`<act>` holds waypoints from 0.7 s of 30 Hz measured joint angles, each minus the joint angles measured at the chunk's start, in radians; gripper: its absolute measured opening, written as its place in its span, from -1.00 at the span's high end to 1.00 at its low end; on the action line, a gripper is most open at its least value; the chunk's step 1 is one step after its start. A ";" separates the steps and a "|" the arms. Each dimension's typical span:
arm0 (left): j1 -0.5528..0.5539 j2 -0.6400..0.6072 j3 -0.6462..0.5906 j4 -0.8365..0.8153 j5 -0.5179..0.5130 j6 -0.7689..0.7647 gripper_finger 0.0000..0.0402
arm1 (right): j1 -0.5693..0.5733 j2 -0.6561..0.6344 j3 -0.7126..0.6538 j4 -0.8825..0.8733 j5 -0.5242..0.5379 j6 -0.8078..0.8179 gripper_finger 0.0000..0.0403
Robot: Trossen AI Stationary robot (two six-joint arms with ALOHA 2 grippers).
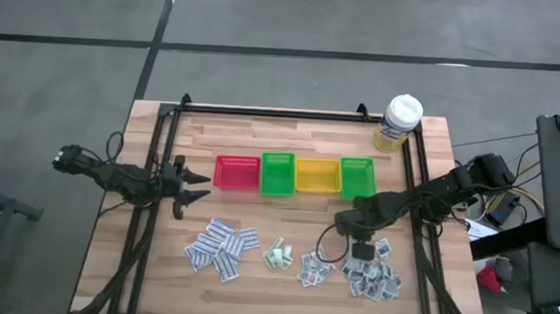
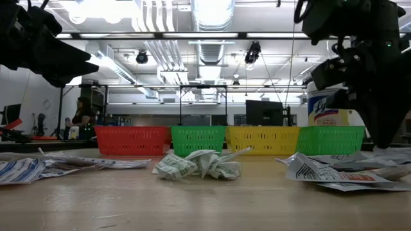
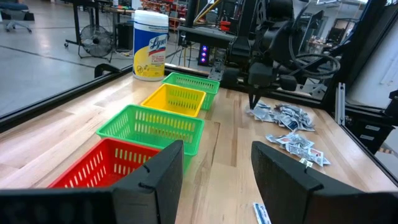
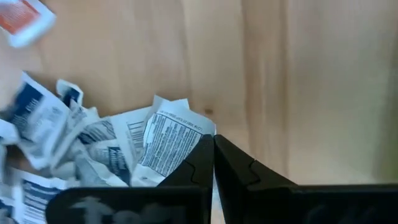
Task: Pick & Place First Aid Supplies
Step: Put the alcohol pad into the red basket
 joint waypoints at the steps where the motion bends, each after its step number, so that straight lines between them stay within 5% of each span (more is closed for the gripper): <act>1: 0.000 0.000 0.000 0.000 0.000 0.000 0.06 | 0.000 0.000 0.000 -0.012 0.008 0.005 0.96; 21: 0.000 0.000 0.000 0.000 -0.005 0.000 0.06 | -0.007 -0.013 0.000 0.036 0.104 0.052 0.96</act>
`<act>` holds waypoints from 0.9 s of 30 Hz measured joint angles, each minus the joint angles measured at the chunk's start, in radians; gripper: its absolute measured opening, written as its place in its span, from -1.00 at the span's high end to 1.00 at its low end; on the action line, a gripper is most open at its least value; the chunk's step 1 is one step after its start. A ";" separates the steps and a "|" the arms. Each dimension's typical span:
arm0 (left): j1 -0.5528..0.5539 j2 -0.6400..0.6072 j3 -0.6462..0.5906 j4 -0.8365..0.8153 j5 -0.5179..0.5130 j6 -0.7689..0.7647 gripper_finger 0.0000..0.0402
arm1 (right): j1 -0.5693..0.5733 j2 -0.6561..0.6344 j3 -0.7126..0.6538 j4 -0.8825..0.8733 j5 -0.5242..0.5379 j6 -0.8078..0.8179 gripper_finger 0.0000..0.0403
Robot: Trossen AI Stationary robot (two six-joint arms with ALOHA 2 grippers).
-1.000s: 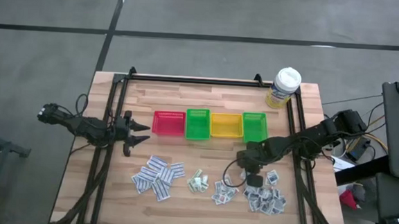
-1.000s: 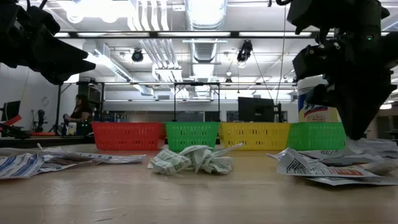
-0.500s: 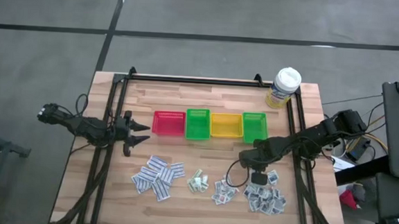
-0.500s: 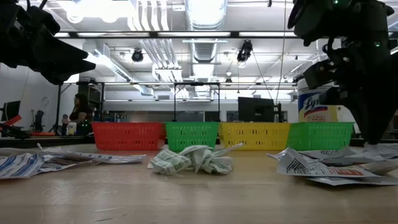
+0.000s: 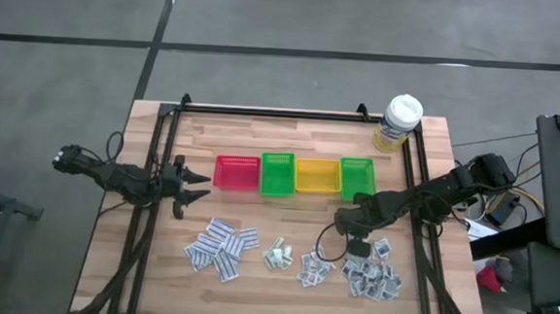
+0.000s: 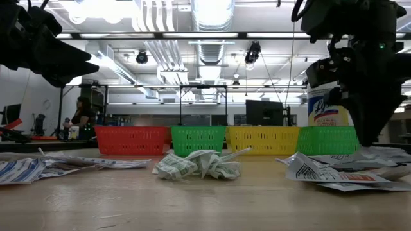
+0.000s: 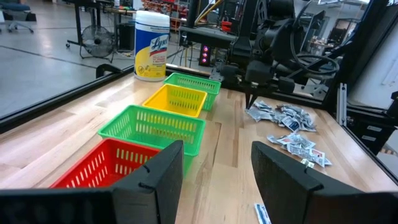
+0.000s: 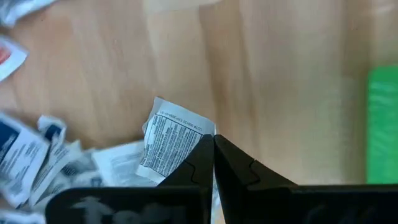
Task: Pick & Place First Aid Supplies
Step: Put the alcohol pad into the red basket
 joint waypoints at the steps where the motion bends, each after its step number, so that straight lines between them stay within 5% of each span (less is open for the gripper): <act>1: 0.000 0.000 0.000 0.000 0.000 0.000 0.06 | 0.000 -0.006 0.000 0.000 0.016 0.005 0.96; 19: 0.000 0.028 -0.007 0.053 0.001 -0.017 0.06 | 0.000 -0.080 0.002 0.311 0.192 -0.014 0.96; 27: 0.000 0.112 -0.070 0.260 0.013 -0.038 0.06 | 0.000 -0.076 0.002 0.533 0.333 -0.143 0.96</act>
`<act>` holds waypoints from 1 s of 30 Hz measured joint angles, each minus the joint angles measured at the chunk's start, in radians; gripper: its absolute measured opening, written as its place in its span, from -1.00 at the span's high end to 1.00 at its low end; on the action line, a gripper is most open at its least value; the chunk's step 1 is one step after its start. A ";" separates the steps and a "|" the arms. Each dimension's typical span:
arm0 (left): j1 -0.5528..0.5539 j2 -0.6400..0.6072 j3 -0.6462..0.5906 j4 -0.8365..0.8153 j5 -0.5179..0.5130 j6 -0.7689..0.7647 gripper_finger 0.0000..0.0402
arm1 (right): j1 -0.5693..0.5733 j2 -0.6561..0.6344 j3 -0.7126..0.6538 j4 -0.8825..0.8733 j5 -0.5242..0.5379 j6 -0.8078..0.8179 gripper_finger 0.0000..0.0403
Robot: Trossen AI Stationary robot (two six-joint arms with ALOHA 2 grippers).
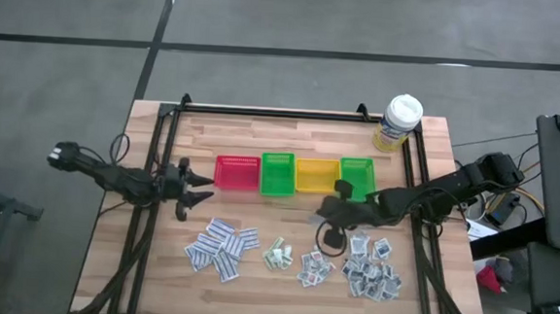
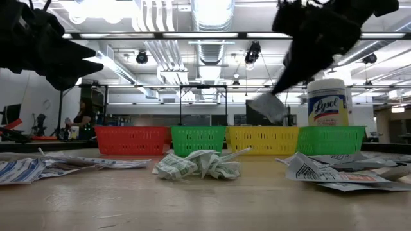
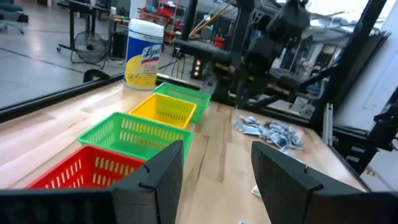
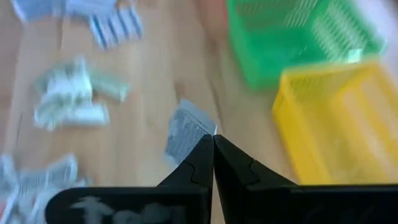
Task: Pick & Place First Aid Supplies
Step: Put the alcohol pad into the red basket
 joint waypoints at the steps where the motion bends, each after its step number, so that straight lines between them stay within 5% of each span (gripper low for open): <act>1: 0.000 0.015 0.001 0.010 0.002 -0.003 0.06 | 0.000 0.000 0.000 0.029 0.021 -0.020 0.96; 16: 0.000 0.309 0.021 0.325 0.021 0.046 0.06 | -0.013 0.000 0.000 0.297 0.121 -0.181 0.96; 30: 0.000 0.808 0.373 0.341 0.018 0.156 0.06 | -0.026 0.000 0.008 0.356 0.125 -0.232 0.96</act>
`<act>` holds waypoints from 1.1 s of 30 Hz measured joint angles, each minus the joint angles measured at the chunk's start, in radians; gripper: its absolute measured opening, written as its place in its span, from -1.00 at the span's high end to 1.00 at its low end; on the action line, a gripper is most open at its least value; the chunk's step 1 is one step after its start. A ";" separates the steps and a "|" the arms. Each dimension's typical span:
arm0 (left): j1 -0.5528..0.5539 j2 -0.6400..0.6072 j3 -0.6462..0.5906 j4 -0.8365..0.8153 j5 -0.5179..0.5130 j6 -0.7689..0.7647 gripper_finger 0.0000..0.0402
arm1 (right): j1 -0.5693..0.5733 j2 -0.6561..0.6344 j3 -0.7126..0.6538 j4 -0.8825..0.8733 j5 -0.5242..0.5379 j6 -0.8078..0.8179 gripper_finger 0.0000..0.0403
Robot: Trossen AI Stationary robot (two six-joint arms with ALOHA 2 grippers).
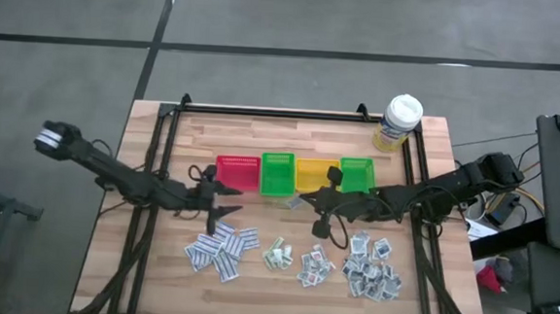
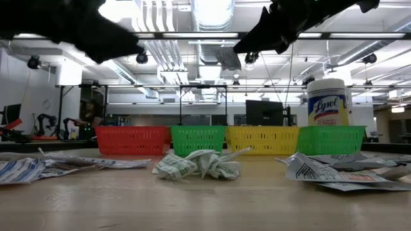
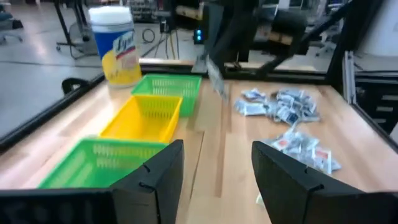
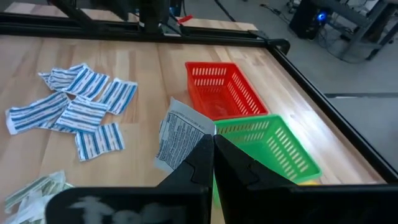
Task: Pick & Place First Aid Supplies
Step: Put the alcohol pad into the red basket
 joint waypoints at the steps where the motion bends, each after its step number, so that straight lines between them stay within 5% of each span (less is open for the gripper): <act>1: 0.000 0.033 0.024 -0.010 -0.003 0.008 0.06 | 0.000 0.000 0.000 0.002 0.000 -0.001 0.96; 16: 0.033 0.364 0.354 -0.014 -0.004 0.082 0.06 | 0.000 0.000 0.000 0.030 0.000 -0.048 0.96; 33: 0.095 0.455 0.453 -0.071 0.014 -0.016 0.06 | 0.000 0.000 0.000 0.047 0.000 -0.077 0.96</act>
